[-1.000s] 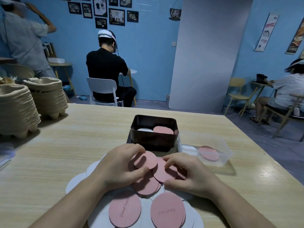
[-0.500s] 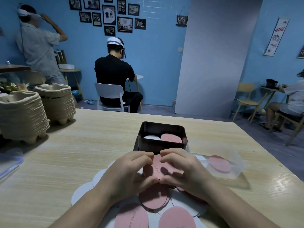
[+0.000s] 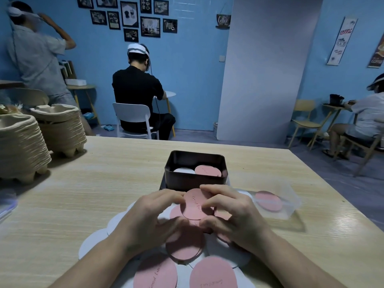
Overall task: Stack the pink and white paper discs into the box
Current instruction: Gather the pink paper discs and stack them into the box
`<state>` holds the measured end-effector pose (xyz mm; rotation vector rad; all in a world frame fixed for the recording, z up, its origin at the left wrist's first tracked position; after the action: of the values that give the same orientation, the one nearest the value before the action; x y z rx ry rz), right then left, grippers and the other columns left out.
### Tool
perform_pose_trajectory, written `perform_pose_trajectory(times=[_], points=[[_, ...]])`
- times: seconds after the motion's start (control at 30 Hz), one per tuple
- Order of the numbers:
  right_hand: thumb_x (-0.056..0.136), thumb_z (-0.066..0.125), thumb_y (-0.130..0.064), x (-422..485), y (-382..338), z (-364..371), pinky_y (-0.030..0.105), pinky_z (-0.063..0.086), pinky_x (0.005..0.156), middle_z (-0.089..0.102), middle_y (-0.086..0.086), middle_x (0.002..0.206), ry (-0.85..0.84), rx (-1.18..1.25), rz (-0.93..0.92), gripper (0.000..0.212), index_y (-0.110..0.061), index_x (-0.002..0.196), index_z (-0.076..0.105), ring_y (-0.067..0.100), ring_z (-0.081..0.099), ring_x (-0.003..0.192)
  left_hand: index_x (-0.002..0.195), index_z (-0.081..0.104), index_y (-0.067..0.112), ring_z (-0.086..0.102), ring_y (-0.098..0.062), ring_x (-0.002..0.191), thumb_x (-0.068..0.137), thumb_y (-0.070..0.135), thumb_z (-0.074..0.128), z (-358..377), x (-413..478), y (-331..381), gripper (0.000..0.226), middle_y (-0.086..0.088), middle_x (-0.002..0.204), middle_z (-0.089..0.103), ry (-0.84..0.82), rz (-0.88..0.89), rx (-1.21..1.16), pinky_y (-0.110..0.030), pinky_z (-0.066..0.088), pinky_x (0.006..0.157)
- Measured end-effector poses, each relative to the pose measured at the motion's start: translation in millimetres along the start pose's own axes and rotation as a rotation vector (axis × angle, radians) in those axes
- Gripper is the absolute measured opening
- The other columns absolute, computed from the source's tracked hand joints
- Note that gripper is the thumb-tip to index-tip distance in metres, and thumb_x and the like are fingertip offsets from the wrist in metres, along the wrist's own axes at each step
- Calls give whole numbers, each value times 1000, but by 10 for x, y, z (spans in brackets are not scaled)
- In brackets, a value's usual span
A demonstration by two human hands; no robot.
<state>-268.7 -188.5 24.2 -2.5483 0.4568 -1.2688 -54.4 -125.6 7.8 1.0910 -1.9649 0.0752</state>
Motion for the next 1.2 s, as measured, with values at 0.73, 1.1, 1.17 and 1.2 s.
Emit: perform_pose_trajectory(times=[0.73, 1.1, 1.17, 1.2], points=[[86, 79, -48, -58, 43, 10, 19, 46, 96, 62, -6, 133, -264, -117, 60, 28, -24, 93, 66, 5, 57, 123, 118, 59, 37, 69, -9, 96, 91, 51, 66, 21, -42, 4, 30, 19, 113, 69, -178, -77, 131, -34, 58, 75], [83, 79, -53, -100, 102, -7, 17, 46, 96, 62, -13, 134, -362, -112, 135, 28, -30, 92, 64, -5, 54, 124, 137, 61, 36, 50, 3, 125, 85, 26, 55, 62, -44, -189, 53, 24, 132, 62, -377, -286, 89, -25, 42, 106], [83, 80, -51, -89, 91, -8, 16, 47, 94, 63, -12, 131, -361, -102, 134, 27, -29, 91, 65, -3, 56, 122, 141, 58, 36, 48, 3, 129, 80, 27, 53, 69, -31, -191, 62, 22, 137, 60, -422, -291, 83, -24, 39, 109], [83, 80, -50, -85, 88, -6, 16, 47, 94, 63, -12, 130, -362, -99, 136, 27, -29, 91, 65, -3, 57, 121, 142, 56, 37, 48, 3, 130, 79, 30, 54, 78, -25, -197, 64, 22, 138, 60, -438, -287, 86, -25, 39, 110]])
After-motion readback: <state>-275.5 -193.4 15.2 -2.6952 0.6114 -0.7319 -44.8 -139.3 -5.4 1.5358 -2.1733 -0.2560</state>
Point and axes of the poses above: each hand's wrist, its own x-axis towards the middle knuckle, its own z-axis out of the palm, y = z × x, the point moved 4 cm from there along x, towards the middle knuckle
